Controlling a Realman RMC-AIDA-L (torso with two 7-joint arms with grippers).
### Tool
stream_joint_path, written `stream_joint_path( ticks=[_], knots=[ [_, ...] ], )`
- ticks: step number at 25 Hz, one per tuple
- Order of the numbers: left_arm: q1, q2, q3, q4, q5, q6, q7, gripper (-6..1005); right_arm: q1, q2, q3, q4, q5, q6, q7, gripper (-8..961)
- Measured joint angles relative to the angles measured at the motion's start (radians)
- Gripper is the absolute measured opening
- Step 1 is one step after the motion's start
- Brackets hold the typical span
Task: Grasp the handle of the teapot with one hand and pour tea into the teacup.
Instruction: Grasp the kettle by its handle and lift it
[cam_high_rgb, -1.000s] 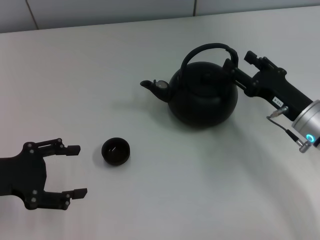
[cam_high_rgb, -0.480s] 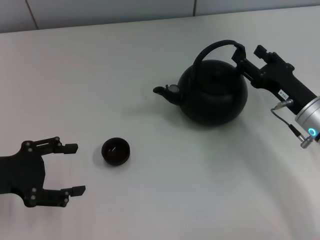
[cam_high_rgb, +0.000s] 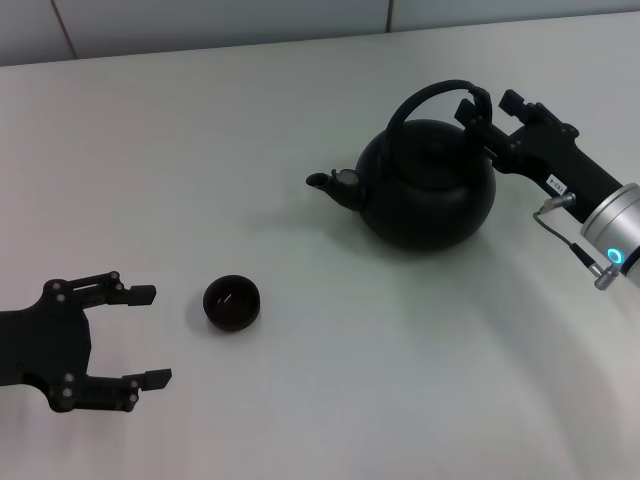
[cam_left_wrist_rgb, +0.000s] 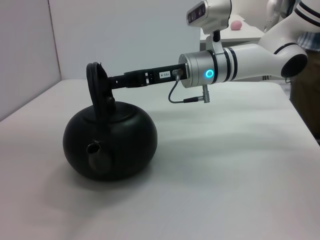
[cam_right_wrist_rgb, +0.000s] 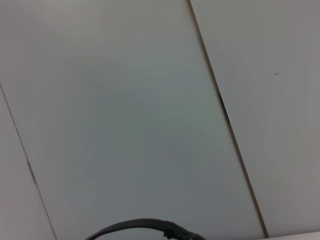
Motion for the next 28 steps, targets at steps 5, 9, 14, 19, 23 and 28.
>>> stream_joint_path(
  ticks=[5,9,14,19,23,28],
  knots=[
    [0.0,-0.001,-0.001,0.001,0.0,0.0,0.0,871,0.002,0.0,0.006,0.0,0.0,0.003,0.001,734],
    [-0.001,-0.001,-0.002,0.001,0.0,-0.001,-0.001,871,0.003,0.0,0.0,0.0,-0.002,0.003,0.004,721],
    [0.0,-0.001,-0.004,0.001,-0.002,-0.001,-0.002,871,0.002,-0.002,-0.002,-0.003,-0.007,0.0,0.001,548],
    [0.003,-0.008,-0.005,0.001,-0.005,-0.001,-0.003,871,0.002,-0.002,-0.002,-0.006,-0.007,-0.006,0.001,428],
    [0.005,-0.012,-0.005,0.001,-0.004,-0.001,-0.003,871,-0.002,-0.002,-0.002,-0.006,-0.003,-0.008,-0.001,350],
    [0.008,-0.014,-0.015,0.001,-0.008,-0.001,-0.004,871,-0.007,-0.001,-0.002,-0.014,-0.003,-0.022,-0.002,198]
  ],
)
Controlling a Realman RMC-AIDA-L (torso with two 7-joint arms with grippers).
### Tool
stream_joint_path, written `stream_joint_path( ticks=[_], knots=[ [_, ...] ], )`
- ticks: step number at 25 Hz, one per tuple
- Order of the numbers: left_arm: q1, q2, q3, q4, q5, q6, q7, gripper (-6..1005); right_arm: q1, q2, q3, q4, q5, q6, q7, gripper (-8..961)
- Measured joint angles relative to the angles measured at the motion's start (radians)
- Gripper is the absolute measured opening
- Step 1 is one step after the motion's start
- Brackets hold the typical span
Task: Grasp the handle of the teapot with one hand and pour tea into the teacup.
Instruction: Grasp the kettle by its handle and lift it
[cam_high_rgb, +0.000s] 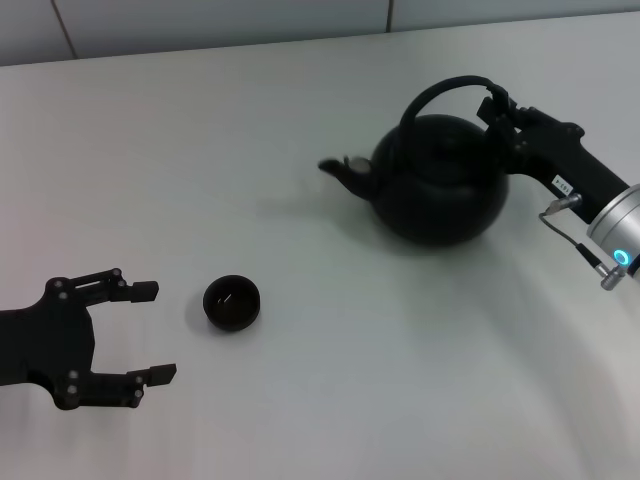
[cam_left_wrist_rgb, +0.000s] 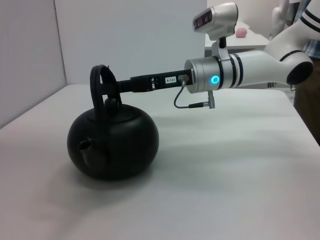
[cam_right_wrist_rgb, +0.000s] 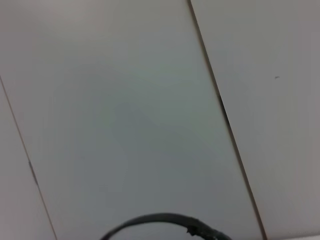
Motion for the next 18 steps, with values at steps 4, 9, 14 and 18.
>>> stream_joint_path(
  ticks=[4,9,14,18],
  knots=[
    [0.0,-0.001,-0.001,0.0,0.0,0.0,0.0,871,-0.005,-0.002,0.002,-0.012,-0.002,-0.051,-0.009,151],
    [-0.001,-0.001,-0.001,0.0,0.0,0.0,0.0,871,-0.003,-0.003,-0.019,-0.036,-0.008,-0.074,-0.01,152],
    [0.001,-0.001,-0.002,0.0,0.0,0.0,0.0,871,0.006,-0.003,-0.078,-0.046,-0.01,-0.08,-0.01,152],
    [0.001,-0.005,-0.002,0.0,0.001,0.002,0.0,871,0.016,-0.003,-0.136,-0.055,-0.01,-0.089,-0.01,152]
  ],
)
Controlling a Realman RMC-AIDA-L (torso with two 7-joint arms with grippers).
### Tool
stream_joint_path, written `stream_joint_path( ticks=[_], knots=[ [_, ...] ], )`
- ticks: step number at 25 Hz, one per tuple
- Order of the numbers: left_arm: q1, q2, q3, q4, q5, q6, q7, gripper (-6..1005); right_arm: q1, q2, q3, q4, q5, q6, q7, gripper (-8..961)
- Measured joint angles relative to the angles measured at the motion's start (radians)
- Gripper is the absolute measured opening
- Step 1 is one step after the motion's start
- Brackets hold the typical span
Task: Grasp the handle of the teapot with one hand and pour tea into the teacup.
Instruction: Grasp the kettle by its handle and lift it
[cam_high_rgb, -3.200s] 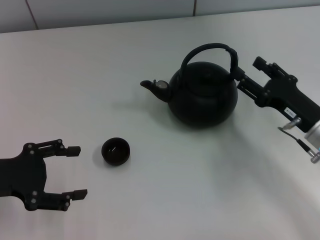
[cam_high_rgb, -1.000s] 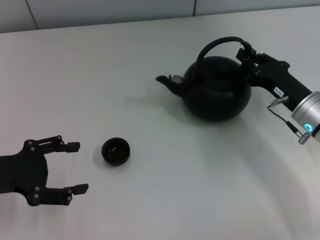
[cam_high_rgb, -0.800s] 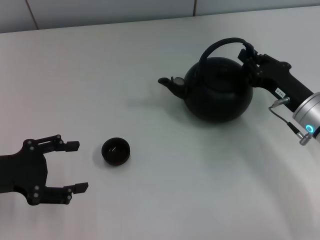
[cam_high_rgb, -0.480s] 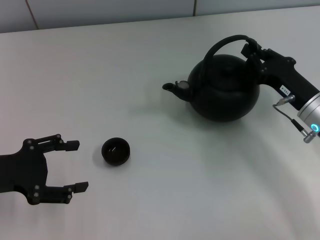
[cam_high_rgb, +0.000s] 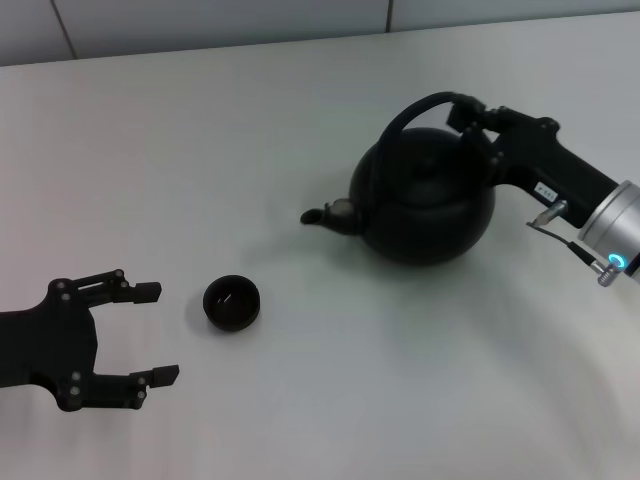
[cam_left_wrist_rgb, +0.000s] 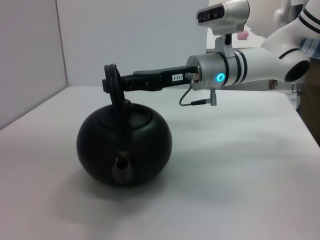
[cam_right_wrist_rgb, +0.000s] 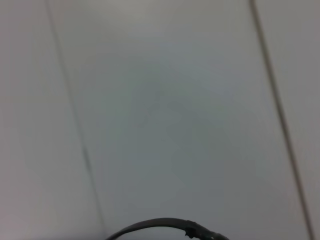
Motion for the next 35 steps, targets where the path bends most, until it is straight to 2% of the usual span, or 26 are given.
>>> stream_joint_path(
  ticks=[14,22,35],
  knots=[
    [0.002,-0.016,-0.001,0.0,-0.001,0.006,0.0,871,0.038,0.001,-0.054,-0.032,-0.001,-0.003,-0.017,151],
    [0.002,-0.036,-0.08,-0.003,-0.003,0.017,0.0,871,0.049,0.0,-0.102,-0.057,0.005,-0.054,-0.017,152],
    [0.023,-0.045,-0.09,-0.005,-0.003,0.067,0.001,871,0.05,0.0,-0.115,-0.102,-0.001,-0.108,-0.002,151]
  ],
)
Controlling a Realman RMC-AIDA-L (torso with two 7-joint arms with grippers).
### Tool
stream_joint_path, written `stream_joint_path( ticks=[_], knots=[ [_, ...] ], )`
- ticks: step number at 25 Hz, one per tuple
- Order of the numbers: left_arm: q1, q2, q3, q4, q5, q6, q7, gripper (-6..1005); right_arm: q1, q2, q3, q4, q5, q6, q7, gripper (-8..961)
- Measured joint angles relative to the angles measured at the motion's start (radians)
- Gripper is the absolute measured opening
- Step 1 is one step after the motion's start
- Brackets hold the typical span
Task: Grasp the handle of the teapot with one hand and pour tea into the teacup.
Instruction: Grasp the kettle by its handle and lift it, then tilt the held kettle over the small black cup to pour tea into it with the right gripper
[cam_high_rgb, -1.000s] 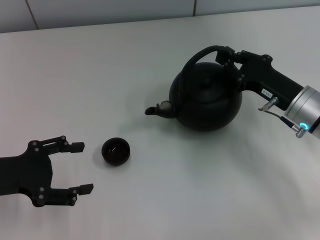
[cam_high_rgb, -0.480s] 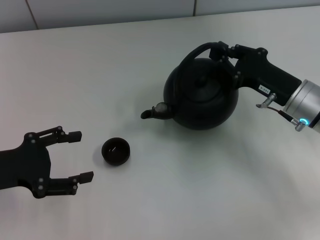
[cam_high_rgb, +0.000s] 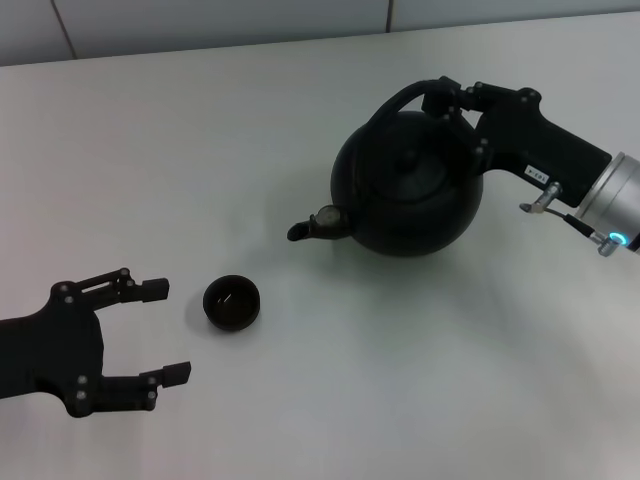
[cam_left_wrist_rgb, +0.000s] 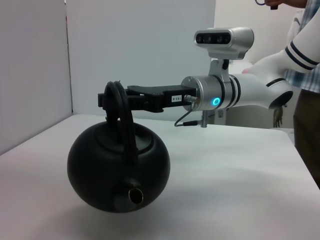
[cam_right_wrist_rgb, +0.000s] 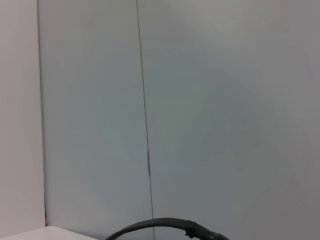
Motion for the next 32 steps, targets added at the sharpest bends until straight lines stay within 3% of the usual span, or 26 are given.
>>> stream_joint_path(
  ticks=[12,32],
  knots=[
    [0.008,-0.003,0.0,0.001,0.0,0.01,-0.001,870,0.027,0.001,-0.087,-0.053,0.004,-0.038,0.003,152],
    [0.023,-0.006,0.0,-0.006,-0.001,0.017,-0.001,870,0.087,0.001,-0.148,-0.085,0.005,-0.022,-0.003,151]
  ],
)
